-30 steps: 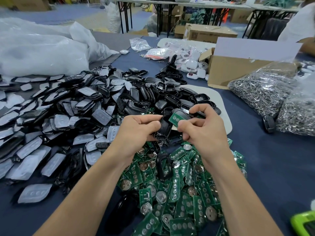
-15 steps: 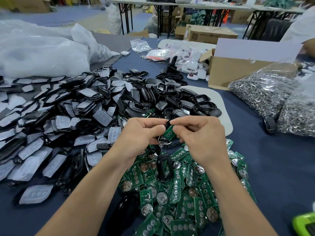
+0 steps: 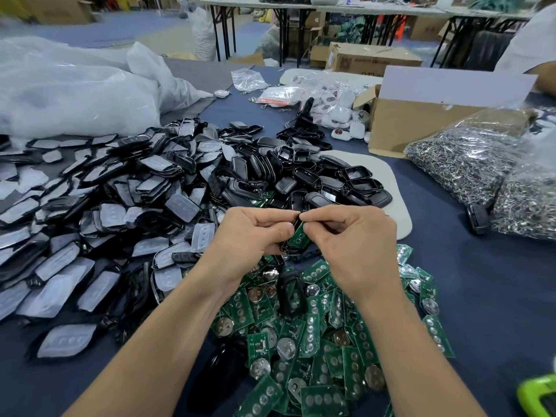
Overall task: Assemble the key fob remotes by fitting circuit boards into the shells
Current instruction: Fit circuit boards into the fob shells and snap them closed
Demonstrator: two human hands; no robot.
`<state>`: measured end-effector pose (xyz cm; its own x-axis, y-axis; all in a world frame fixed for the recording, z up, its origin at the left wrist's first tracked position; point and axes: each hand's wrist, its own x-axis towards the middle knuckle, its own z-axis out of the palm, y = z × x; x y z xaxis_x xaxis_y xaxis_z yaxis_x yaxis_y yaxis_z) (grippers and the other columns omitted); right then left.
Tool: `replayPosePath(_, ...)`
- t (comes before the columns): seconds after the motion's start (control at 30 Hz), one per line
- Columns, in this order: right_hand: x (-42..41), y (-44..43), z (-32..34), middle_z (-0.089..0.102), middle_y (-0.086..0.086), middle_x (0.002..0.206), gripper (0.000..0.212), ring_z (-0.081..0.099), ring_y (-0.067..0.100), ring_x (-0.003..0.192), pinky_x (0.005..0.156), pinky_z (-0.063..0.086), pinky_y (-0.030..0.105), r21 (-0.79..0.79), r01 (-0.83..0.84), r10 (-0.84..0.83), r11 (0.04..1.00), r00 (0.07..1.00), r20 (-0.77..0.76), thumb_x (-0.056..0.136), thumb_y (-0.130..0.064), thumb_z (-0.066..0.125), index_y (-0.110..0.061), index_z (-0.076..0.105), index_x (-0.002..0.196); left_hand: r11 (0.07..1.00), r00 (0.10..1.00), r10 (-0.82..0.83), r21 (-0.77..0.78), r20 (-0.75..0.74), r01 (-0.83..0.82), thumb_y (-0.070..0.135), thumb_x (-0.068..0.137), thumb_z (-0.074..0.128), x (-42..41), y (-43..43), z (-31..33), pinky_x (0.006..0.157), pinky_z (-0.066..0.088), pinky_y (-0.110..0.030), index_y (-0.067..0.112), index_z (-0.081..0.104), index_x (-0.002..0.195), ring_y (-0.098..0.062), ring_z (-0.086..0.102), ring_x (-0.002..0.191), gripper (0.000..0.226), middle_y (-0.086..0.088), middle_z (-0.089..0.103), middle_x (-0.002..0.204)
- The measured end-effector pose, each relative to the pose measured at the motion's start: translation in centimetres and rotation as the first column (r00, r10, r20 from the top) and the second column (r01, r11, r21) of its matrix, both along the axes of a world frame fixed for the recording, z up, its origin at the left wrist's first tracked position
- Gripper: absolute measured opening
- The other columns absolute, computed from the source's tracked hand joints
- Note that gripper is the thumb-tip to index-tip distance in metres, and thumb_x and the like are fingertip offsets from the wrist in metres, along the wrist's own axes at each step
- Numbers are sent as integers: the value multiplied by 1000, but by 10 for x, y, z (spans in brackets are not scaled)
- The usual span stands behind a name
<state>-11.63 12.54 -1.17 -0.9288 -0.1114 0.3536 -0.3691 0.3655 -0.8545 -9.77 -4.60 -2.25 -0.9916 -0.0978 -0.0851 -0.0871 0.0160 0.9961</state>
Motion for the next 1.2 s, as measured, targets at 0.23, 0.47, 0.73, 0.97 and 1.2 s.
replayPosePath(0.23, 7, -10, -5, 75, -21, 83, 19, 71, -1, 82, 76, 55, 11, -16, 100, -101, 995, 979, -178, 81, -9, 86, -24, 85, 92, 1000, 997, 4, 9, -77, -3, -4, 71, 90, 0, -2, -2, 81, 60, -20, 27, 83, 104, -11, 77, 98, 45, 1, 82, 101)
replayPosePath(0.47, 3, -13, -10, 72, -17, 95, 25, 64, 0, 82, 78, 52, 13, -6, 151, -150, 988, 970, -190, 79, -12, 87, -25, 82, 100, 992, 984, 127, -3, -126, -128, -11, 65, 88, 2, 4, -2, 71, 57, -13, 36, 86, 85, -6, 77, 89, 50, 4, 82, 88)
replayPosePath(0.73, -5, -7, -14, 73, 2, 62, 21, 65, 16, 49, 48, 52, 27, -260, 56, -2, 964, 979, 204, 81, -10, 85, -31, 81, 80, 923, 967, 22, -366, -254, -117, 1, 79, 80, 5, 11, 2, 81, 53, -7, 47, 77, 95, 5, 74, 91, 49, 25, 78, 93)
replayPosePath(0.97, 0, -17, -12, 78, 2, 77, 20, 73, 19, 61, 60, 60, 29, -293, -8, 86, 956, 963, 256, 89, -10, 78, -26, 80, 99, 901, 954, 158, -359, -256, -245, 2, 83, 82, 2, 5, 7, 80, 49, -1, 56, 72, 84, 16, 69, 91, 55, 39, 72, 88)
replayPosePath(1.2, 0, -84, 7, 76, -22, 90, 24, 70, -7, 86, 73, 51, 4, 108, -181, 165, 977, 975, 146, 93, -13, 68, -30, 81, 104, 707, 696, 701, 271, -154, -653, -10, 83, 77, -6, -59, 23, 67, 61, -25, 22, 75, 94, -8, 76, 73, 34, 8, 81, 80)
